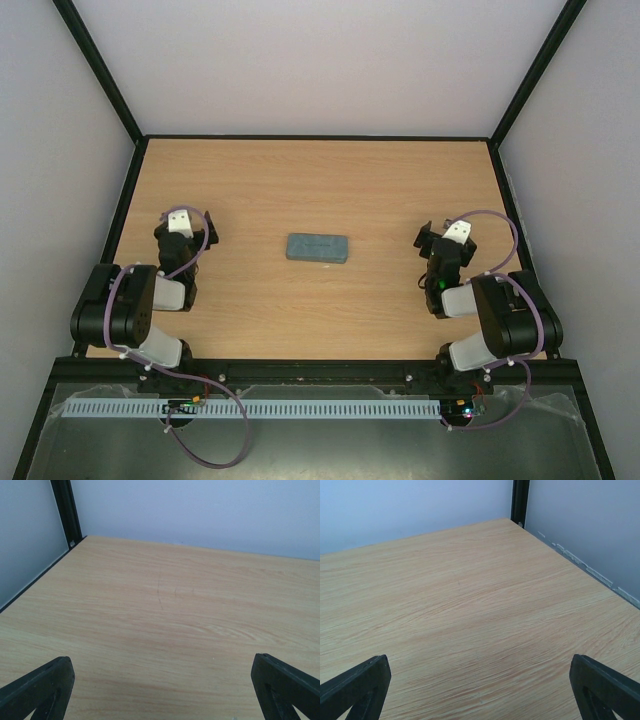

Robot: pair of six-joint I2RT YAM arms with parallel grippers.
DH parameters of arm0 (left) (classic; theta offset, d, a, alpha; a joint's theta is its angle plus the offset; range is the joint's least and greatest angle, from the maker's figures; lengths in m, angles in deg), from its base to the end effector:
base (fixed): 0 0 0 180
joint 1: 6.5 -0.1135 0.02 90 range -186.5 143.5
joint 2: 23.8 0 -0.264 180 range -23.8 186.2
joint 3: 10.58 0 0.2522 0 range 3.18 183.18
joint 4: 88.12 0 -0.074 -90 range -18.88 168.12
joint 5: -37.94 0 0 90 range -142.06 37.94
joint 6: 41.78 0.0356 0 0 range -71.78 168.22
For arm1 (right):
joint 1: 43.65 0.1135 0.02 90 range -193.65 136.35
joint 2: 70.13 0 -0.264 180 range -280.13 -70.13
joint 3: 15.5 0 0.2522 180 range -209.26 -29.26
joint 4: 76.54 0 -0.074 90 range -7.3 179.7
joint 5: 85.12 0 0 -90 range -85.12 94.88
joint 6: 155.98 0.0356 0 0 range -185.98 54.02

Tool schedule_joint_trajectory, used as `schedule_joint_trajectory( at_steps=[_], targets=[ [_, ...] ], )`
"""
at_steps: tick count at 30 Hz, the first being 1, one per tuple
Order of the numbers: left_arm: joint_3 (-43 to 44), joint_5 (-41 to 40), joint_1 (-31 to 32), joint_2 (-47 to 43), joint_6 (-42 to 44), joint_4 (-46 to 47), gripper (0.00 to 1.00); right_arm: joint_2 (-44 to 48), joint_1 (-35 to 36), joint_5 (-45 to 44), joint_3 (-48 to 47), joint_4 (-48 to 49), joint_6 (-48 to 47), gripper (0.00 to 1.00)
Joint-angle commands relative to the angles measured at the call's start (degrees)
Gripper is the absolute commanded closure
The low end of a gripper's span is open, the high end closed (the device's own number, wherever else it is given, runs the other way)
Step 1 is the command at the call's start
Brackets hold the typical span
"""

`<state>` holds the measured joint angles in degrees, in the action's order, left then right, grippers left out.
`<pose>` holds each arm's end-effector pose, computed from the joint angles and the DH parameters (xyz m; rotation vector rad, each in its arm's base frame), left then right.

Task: Organize the sunglasses
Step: Reset both arms

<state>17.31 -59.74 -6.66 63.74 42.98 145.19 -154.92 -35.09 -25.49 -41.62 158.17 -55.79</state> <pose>0.2447 0.0054 0.1476 -0.1797 1.6710 0.0459 0.2317 0.0167 0.1538 0.4236 1.5777 -0.1833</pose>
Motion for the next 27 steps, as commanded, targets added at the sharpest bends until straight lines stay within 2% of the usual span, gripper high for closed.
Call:
schedule_joint_trajectory(
  at_steps=[1, 5, 8, 10, 11, 12, 13, 14, 15, 17, 20, 22, 24, 27],
  targets=[
    [-0.2, 0.7, 0.1, 0.3, 1.1, 4.4, 0.0, -0.2, -0.4, -0.8, -0.7, 3.3, -0.6, 0.01],
    [-0.2, 0.2, 0.2, 0.3, 1.1, 4.4, 0.0, 0.8, -0.3, -0.1, 1.6, 6.1, -0.7, 0.02],
    [-0.2, 0.2, 0.2, 0.4, 1.1, 4.4, 0.01, 0.2, -0.3, 4.3, 7.7, 17.2, -2.3, 0.02],
    [-0.2, 0.2, 0.2, 0.3, 1.1, 4.4, 0.01, -6.5, -0.2, 4.7, 9.7, 30.2, -4.2, 0.01],
    [-0.1, 0.2, 0.2, 0.4, 1.1, 4.3, 0.01, -7.1, 0.1, 4.2, 9.7, 31.4, -4.6, 0.01],
    [0.0, 0.1, 0.2, 0.5, 1.0, 4.2, 0.0, -4.8, 0.2, 4.2, 8.6, 25.7, -3.9, 0.01],
    [0.2, 0.1, 0.2, 0.6, 1.0, 3.9, 0.01, -2.0, 0.2, 4.0, 6.1, 16.2, -2.7, 0.01],
    [0.5, 0.0, 0.2, 0.8, 1.0, 3.7, 0.01, -2.7, -0.1, 3.1, 3.4, 12.0, -2.4, 0.01],
    [0.5, 0.0, 0.2, 0.8, 0.9, 3.6, 0.01, -4.9, -0.7, 3.7, 1.9, 13.0, -2.4, 0.02],
    [0.6, 0.0, 0.2, 0.9, 0.9, 3.3, 0.0, -3.0, -2.0, 5.3, 0.3, 6.5, -0.5, 0.02],
    [0.5, 0.0, 0.2, 0.8, 1.0, 3.5, 0.0, -4.1, -2.2, 5.5, 1.4, 10.3, -1.0, 0.01],
    [0.0, 0.0, 0.2, 0.5, 1.1, 4.0, 0.01, -2.9, -2.2, 5.6, 1.0, 7.6, -0.5, 0.02],
    [-0.3, -0.1, 0.3, 0.3, 1.1, 4.7, 0.01, -3.6, -2.2, 5.5, 1.7, 10.3, -1.1, 0.02],
    [-0.4, -0.3, 0.4, 0.3, 1.3, 4.8, 0.01, -3.0, -2.2, 5.5, 1.4, 8.8, -0.9, 0.01]
  ],
)
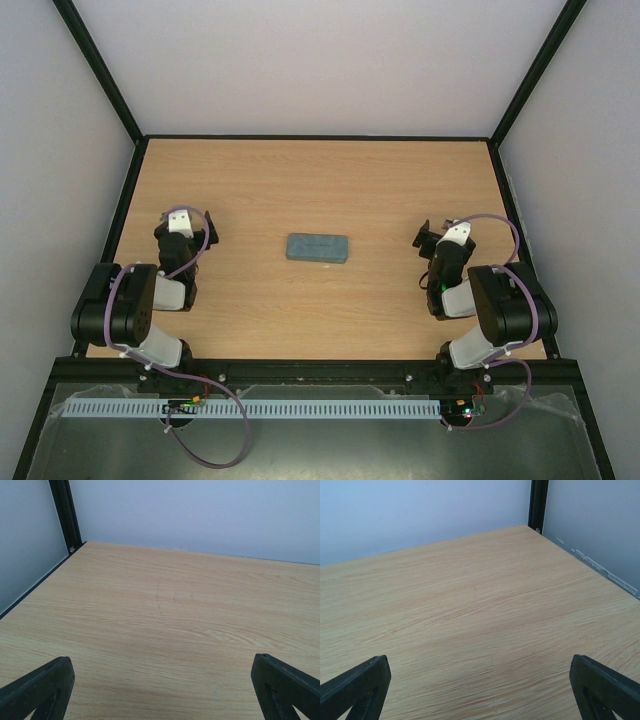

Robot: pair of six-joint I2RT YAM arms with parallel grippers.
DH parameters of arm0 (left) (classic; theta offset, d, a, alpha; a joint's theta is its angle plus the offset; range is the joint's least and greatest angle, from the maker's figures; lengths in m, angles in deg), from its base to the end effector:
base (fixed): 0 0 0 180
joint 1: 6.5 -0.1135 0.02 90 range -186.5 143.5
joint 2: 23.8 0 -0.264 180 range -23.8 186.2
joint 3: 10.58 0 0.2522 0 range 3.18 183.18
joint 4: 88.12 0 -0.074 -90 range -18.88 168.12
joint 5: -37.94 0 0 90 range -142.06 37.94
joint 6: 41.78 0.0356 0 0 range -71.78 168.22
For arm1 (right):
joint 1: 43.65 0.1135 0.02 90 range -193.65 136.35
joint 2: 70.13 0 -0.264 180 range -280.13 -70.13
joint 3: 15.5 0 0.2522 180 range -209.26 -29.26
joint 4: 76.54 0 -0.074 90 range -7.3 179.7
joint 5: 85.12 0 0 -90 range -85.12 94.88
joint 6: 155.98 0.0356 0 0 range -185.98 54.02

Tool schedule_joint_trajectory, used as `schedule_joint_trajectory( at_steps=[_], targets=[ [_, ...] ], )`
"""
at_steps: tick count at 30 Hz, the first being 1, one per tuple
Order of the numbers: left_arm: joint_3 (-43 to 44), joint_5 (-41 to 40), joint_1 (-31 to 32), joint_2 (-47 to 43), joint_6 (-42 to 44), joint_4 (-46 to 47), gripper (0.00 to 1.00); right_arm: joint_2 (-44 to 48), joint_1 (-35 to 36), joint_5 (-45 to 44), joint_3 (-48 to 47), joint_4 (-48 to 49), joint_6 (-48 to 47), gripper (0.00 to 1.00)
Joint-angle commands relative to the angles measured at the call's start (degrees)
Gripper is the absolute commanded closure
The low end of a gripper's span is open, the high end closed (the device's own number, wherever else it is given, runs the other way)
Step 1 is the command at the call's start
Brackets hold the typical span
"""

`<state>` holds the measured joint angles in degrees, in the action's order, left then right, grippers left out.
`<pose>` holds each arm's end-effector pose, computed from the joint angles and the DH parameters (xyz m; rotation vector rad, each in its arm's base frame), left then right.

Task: Organize the sunglasses
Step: Reset both arms

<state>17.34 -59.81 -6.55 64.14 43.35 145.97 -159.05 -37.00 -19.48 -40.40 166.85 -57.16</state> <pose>0.2452 0.0050 0.1476 -0.1736 1.6646 0.0497 0.2321 0.0123 0.1496 0.3596 1.5408 -0.1250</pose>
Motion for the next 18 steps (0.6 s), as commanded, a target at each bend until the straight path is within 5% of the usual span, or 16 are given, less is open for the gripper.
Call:
schedule_joint_trajectory(
  at_steps=[1, 18],
  targets=[
    [-0.4, -0.2, 0.3, -0.1, 0.9, 4.1, 0.0, 0.8, -0.3, -0.5, 0.3, 0.8, 0.4, 0.02],
    [-0.4, -0.4, 0.4, -0.1, 0.9, 4.1, 0.01, 0.7, -0.2, -0.3, 0.1, 0.4, 0.4, 0.01]
  ],
)
